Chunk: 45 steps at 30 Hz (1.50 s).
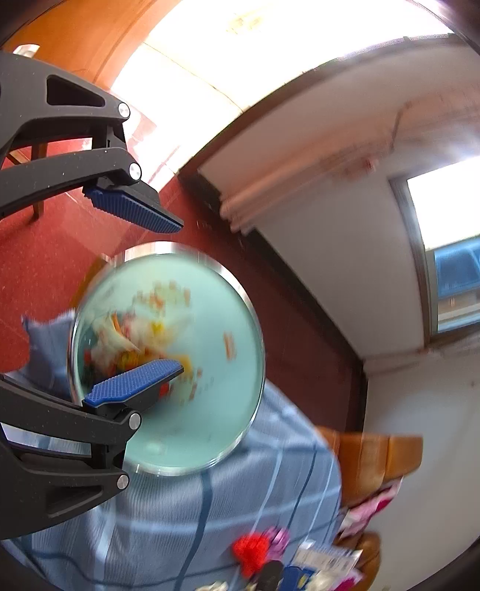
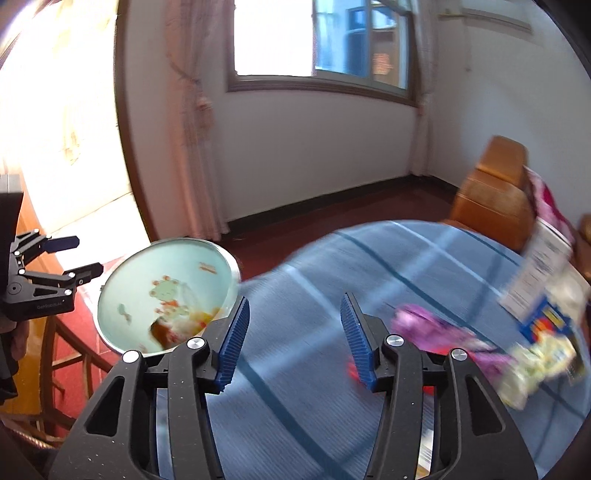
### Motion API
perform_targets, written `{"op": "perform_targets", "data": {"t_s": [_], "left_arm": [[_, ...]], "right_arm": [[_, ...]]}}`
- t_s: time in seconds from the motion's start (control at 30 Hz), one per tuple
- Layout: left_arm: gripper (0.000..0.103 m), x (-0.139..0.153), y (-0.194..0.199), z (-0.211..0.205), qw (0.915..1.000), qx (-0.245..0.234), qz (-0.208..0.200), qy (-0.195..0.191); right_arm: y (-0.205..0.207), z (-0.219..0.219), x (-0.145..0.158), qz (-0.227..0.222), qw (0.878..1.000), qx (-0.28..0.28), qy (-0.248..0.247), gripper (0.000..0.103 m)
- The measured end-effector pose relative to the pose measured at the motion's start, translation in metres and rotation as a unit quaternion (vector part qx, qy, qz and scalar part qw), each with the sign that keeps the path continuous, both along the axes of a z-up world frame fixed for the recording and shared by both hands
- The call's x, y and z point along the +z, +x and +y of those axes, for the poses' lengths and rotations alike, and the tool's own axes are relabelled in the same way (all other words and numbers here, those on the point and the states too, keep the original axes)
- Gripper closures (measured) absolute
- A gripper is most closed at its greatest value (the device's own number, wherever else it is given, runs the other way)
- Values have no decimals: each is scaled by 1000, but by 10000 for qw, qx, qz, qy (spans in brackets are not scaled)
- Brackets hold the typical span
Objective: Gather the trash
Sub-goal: 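Move both open grippers back over the table toward the white paper wrapper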
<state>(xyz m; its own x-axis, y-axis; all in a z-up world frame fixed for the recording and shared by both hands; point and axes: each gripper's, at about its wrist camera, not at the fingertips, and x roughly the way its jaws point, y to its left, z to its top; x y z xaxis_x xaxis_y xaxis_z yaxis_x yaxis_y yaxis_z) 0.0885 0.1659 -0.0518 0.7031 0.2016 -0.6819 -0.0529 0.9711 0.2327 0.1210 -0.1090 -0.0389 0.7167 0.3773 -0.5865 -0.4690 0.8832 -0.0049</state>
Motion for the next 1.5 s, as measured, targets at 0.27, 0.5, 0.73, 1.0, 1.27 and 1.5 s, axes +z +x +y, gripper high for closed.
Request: {"op": "perform_targets", "data": {"t_s": [0.27,0.5,0.73,1.0,1.27,1.5], "left_arm": [[33,-15,5,-76,9964,-834,175,50],[32,-16,12,-119,9934,-1139,155,5],[29,-29,9,-135,9920,-1234,267,12],[26,-27,12,-124,9932,-1137,239,-96],[26,-29,13,-123,9929,-1156,269,-117],[26,-30,13,-125,9924,-1194,293,-116]], "right_arm": [[-28,-128,-19,285,9891,-1438,140,46],[-43,-175,-44,628,9788,-1926,309,46],[-41,-162,-50,783,9792,-1819,448,35],[-29,-143,-62,1123,9799,-1640,172,35],[-27,-146,-70,1437,9781,-1501,89,47],[-35,-170,-62,1007,9704,-2179,-265,41]]}}
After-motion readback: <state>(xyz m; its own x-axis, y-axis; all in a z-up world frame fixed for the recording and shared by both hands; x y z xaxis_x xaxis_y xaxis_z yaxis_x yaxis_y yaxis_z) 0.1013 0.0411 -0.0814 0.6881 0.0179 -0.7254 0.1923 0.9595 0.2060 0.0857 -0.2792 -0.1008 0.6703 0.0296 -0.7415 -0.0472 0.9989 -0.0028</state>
